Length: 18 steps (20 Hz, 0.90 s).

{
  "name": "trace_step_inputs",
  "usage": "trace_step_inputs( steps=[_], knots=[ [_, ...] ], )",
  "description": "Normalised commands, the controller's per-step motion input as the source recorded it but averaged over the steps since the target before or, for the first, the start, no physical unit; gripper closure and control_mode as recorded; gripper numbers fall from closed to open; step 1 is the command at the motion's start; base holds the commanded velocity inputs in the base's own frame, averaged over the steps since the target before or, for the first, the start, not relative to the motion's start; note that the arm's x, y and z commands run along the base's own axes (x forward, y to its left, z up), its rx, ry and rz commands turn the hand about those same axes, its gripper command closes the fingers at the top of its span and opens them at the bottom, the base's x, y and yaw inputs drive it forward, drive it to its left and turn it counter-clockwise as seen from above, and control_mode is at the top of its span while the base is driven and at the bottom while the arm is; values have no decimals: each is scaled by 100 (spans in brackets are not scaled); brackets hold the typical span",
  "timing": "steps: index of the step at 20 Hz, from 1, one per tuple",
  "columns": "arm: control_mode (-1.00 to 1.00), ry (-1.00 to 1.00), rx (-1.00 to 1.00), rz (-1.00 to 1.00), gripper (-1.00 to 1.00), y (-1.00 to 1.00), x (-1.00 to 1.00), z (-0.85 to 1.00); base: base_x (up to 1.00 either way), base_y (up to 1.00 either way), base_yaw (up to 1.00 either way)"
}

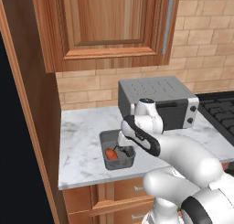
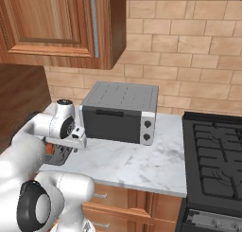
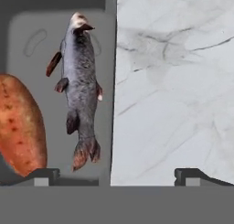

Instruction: Place the tupperware on the top shelf of the fridge. Make space for the tupperware among the existing items by rearranging them on the shelves if needed. Close the fridge door when finished.

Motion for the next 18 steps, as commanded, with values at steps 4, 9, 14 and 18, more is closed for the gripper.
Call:
trace_step_inputs(
  steps=[4,9,14,18],
  knots=[
    [-100,6,0,0,-100,13,26,-30,0,0,0],
    [-100,0,0,0,-100,13,17,-33,0,0,0],
    [-100,0,0,0,-100,1,7,-38,0,0,0],
    [-100,0,0,0,100,3,4,-38,0,0,0]
  ],
)
